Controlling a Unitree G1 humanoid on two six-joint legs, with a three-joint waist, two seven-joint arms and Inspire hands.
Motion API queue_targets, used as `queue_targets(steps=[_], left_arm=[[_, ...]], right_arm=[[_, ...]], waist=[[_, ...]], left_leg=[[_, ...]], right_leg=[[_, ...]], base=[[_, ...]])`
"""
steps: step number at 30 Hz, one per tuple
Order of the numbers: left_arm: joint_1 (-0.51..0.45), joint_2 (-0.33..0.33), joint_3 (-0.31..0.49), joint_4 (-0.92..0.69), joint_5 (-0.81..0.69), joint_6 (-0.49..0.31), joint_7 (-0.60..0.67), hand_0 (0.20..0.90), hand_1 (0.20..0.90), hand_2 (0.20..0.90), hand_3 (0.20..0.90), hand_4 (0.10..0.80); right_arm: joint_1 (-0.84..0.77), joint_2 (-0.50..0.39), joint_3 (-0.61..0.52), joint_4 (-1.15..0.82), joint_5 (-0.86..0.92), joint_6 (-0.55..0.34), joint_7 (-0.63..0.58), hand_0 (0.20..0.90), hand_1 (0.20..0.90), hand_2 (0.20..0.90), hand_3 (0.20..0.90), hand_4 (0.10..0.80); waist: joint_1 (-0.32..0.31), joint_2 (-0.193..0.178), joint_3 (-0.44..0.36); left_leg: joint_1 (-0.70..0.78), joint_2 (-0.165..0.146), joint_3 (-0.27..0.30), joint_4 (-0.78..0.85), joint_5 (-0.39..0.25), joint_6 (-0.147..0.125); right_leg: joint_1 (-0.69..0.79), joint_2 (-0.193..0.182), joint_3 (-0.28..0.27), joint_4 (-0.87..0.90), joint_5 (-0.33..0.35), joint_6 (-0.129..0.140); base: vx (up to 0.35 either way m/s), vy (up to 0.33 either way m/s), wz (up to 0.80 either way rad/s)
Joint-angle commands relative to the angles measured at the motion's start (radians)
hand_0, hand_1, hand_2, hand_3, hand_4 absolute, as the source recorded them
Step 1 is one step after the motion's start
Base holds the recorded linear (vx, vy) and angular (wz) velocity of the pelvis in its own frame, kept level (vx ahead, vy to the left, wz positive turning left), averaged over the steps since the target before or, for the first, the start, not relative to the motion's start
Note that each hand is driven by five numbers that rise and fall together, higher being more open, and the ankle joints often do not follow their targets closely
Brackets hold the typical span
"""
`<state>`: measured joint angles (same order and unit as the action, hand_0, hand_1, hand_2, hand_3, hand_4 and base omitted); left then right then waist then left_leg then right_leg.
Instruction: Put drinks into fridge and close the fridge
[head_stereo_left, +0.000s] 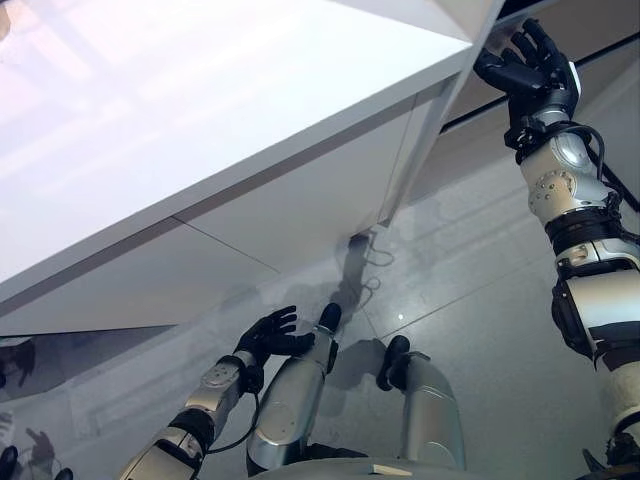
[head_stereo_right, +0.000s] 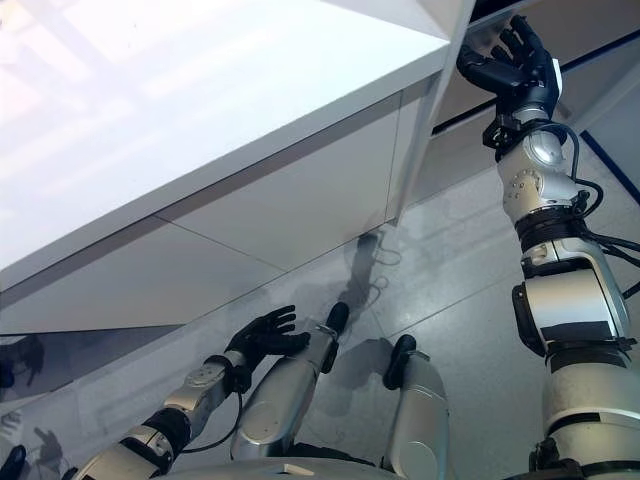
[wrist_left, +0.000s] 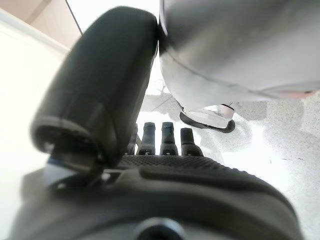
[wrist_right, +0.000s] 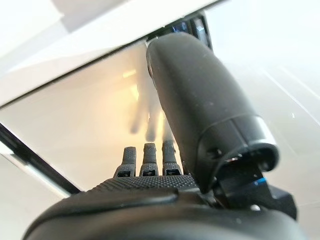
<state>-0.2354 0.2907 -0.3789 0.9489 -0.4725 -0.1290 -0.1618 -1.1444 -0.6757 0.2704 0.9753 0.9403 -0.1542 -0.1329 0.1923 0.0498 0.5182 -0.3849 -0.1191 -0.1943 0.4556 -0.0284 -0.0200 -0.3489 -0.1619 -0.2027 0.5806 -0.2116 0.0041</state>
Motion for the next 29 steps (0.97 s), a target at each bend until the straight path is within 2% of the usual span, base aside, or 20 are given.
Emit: queue_targets(steps=[1, 6, 8, 10, 11, 13, 16, 19, 22, 29], left_arm=[[0.094, 0.082, -0.032, -0.009, 0.017, -0.017, 0.015, 0.9, 0.9, 0.9, 0.9, 0.8], [0.088, 0.075, -0.031, -0.002, 0.008, -0.016, 0.014, 0.9, 0.9, 0.9, 0.9, 0.8], [0.088, 0.072, -0.021, 0.018, 0.015, -0.009, 0.014, 0.9, 0.9, 0.9, 0.9, 0.8], [0.089, 0.06, -0.008, 0.049, 0.029, 0.01, 0.022, 0.9, 0.9, 0.9, 0.9, 0.8], [0.092, 0.055, 0.001, 0.07, 0.035, 0.015, 0.025, 0.9, 0.9, 0.9, 0.9, 0.8], [0.098, 0.05, 0.015, 0.089, 0.04, 0.022, 0.029, 0.9, 0.9, 0.9, 0.9, 0.8], [0.122, 0.033, 0.058, 0.155, 0.043, 0.006, 0.019, 0.9, 0.9, 0.9, 0.9, 0.8], [0.158, 0.02, 0.083, 0.168, 0.049, -0.005, 0.002, 0.9, 0.9, 0.9, 0.9, 0.8], [0.186, -0.01, 0.105, 0.207, 0.067, -0.034, -0.024, 0.9, 0.9, 0.9, 0.9, 0.8], [0.2, -0.034, 0.126, 0.265, 0.122, -0.051, -0.064, 0.9, 0.9, 0.9, 0.9, 0.8]], right_arm=[[-0.146, -0.025, -0.02, -0.097, -0.026, -0.206, -0.06, 0.9, 0.9, 0.9, 0.9, 0.8], [-0.05, -0.001, -0.086, -0.163, 0.011, -0.264, -0.103, 0.9, 0.9, 0.9, 0.9, 0.8], [0.037, 0.013, -0.121, -0.195, 0.033, -0.245, -0.093, 0.9, 0.9, 0.9, 0.9, 0.8], [0.197, 0.052, -0.181, -0.221, 0.058, -0.204, -0.075, 0.9, 0.9, 0.9, 0.9, 0.8], [0.291, 0.077, -0.206, -0.236, 0.04, -0.193, -0.053, 0.9, 0.9, 0.9, 0.9, 0.8], [0.382, 0.103, -0.218, -0.244, -0.049, -0.131, -0.037, 0.9, 0.9, 0.9, 0.9, 0.8], [0.601, 0.14, -0.174, -0.184, -0.219, -0.057, 0.094, 0.9, 0.9, 0.9, 0.9, 0.8], [0.748, 0.167, -0.177, -0.122, -0.233, -0.019, 0.187, 0.9, 0.9, 0.9, 0.9, 0.8], [0.896, 0.251, -0.192, 0.021, -0.308, -0.032, 0.269, 0.9, 0.9, 0.9, 0.9, 0.8], [0.989, 0.349, -0.163, 0.209, -0.442, 0.024, 0.271, 0.9, 0.9, 0.9, 0.9, 0.8]], waist=[[0.01, -0.039, -0.071], [-0.022, -0.051, -0.104], [-0.042, -0.063, -0.13], [-0.071, -0.077, -0.174], [-0.084, -0.082, -0.196], [-0.099, -0.091, -0.227], [-0.137, -0.104, -0.303], [-0.152, -0.105, -0.349], [-0.165, -0.1, -0.392], [-0.172, -0.103, -0.43]], left_leg=[[0.07, -0.009, 0.08, -0.037, -0.1, 0.111], [0.114, 0.007, 0.097, -0.097, -0.081, 0.103], [0.14, 0.014, 0.112, -0.123, -0.079, 0.099], [0.188, 0.027, 0.131, -0.174, -0.069, 0.093], [0.224, 0.034, 0.142, -0.206, -0.07, 0.089], [0.257, 0.041, 0.153, -0.249, -0.055, 0.085], [0.33, 0.057, 0.192, -0.338, -0.034, 0.074], [0.369, 0.067, 0.214, -0.383, -0.021, 0.067], [0.417, 0.075, 0.229, -0.435, -0.008, 0.062], [0.449, 0.079, 0.241, -0.461, -0.003, 0.054]], right_leg=[[0.048, 0.013, 0.074, -0.139, 0.14, 0.023], [0.089, 0.029, 0.094, -0.231, 0.18, 0.029], [0.116, 0.036, 0.102, -0.274, 0.193, 0.032], [0.162, 0.051, 0.114, -0.335, 0.209, 0.036], [0.194, 0.061, 0.121, -0.366, 0.21, 0.039], [0.223, 0.07, 0.13, -0.408, 0.225, 0.041], [0.282, 0.098, 0.151, -0.482, 0.237, 0.036], [0.315, 0.111, 0.151, -0.517, 0.24, 0.031], [0.359, 0.127, 0.147, -0.558, 0.241, 0.025], [0.399, 0.142, 0.135, -0.608, 0.248, 0.021]], base=[[-0.039, -0.02, -0.02], [-0.028, -0.011, -0.09], [0.005, -0.023, -0.16], [0.022, -0.07, -0.12], [0.054, -0.075, -0.21], [0.057, -0.066, -0.29], [0.098, -0.083, -0.3], [0.059, -0.065, -0.26], [0.022, -0.077, -0.16], [0.004, -0.051, -0.07]])
